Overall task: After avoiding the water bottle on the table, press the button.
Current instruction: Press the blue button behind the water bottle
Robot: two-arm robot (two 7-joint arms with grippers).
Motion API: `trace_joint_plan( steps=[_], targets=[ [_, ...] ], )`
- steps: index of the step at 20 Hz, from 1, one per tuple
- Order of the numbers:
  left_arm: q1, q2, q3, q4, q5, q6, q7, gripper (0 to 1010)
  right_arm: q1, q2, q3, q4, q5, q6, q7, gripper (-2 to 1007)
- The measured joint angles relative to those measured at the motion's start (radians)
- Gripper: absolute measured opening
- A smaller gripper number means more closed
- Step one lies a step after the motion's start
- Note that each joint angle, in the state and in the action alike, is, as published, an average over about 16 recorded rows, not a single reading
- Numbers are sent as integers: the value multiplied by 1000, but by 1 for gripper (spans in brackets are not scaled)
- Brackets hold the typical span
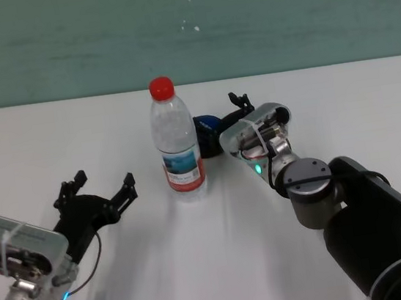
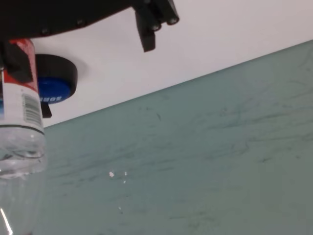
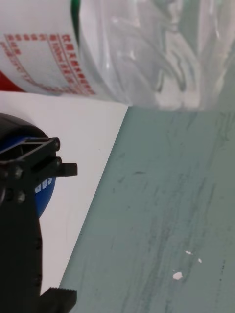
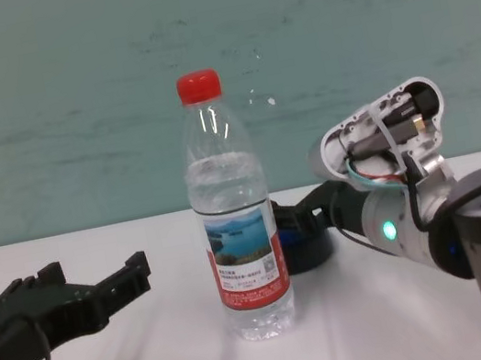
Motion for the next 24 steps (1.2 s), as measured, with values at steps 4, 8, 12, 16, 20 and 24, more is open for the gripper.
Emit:
trace_joint_plan(
  steps=[4,8,12,16,20,24],
  targets=[
    [0,0,0,0,0,0,0,1005,7,-3,2,17,-4,-3,-1,1003],
    [0,0,0,0,0,0,0,1004,14,-4,2,33,-10,-6,-2,1003],
    [0,0,0,0,0,0,0,1004,22,-6,0,47,-18,-10,-4,1003],
    [0,0,0,0,0,0,0,1004,29,-7,-2,61,-25,-13,-7,1003],
    [0,0,0,0,0,0,0,1004,35,-7,-3,72,-33,-15,-9,1003],
    [0,0,0,0,0,0,0,1004,38,-7,-3,79,-38,-16,-11,1003]
  ],
)
